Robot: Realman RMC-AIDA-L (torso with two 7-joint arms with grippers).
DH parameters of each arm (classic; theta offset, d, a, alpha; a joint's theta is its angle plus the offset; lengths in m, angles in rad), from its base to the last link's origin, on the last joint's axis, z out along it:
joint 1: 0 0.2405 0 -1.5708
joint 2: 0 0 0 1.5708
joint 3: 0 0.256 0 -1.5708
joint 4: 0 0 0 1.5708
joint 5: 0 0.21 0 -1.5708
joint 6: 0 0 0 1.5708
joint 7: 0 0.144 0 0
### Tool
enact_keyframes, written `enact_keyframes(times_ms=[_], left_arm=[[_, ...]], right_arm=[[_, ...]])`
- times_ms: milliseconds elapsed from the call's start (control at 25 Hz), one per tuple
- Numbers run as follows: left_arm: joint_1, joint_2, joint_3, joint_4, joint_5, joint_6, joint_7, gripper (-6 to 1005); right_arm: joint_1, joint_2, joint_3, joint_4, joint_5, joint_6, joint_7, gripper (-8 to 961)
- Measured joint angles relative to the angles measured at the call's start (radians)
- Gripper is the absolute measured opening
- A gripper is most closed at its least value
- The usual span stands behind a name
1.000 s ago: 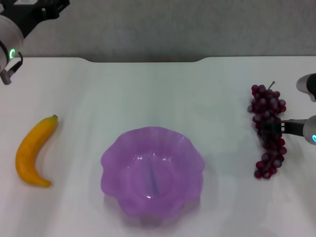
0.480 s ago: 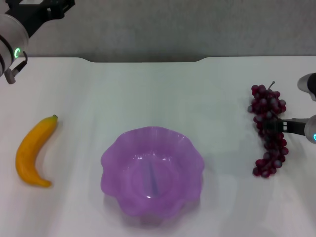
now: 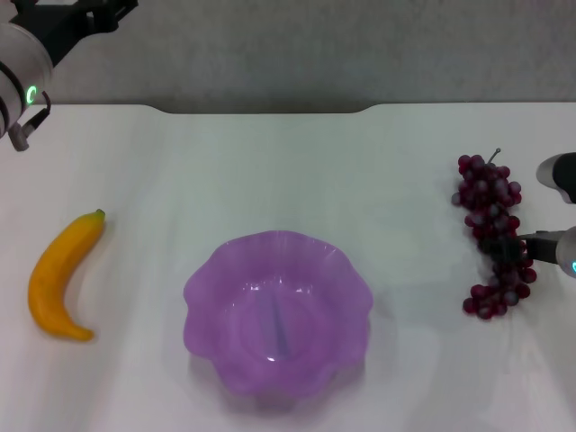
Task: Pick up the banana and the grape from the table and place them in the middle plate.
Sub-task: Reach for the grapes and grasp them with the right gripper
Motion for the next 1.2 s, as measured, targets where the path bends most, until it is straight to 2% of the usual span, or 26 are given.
enact_keyframes(times_ms=[640, 720, 960, 1200], left_arm=[[0.000, 0.000, 0.001, 0.003, 0.000, 0.000, 0.000, 803], [0.000, 0.000, 0.001, 0.003, 0.000, 0.000, 0.000, 803], [0.000, 0.000, 0.002, 0.003, 0.000, 0.000, 0.000, 803], [0.001, 0.000, 0.003, 0.003, 0.000, 0.000, 0.000, 803]], right_arm=[[-0.001, -0.001, -0.002, 0.005, 0.005, -0.037, -0.015, 829], [-0.001, -0.001, 0.001, 0.004, 0.005, -0.037, -0.014, 638], [0.001, -0.001, 0.006, 0.006, 0.005, -0.060, -0.008, 538], [0.000, -0.003, 0.006, 0.006, 0.006, -0.064, -0.007, 506]])
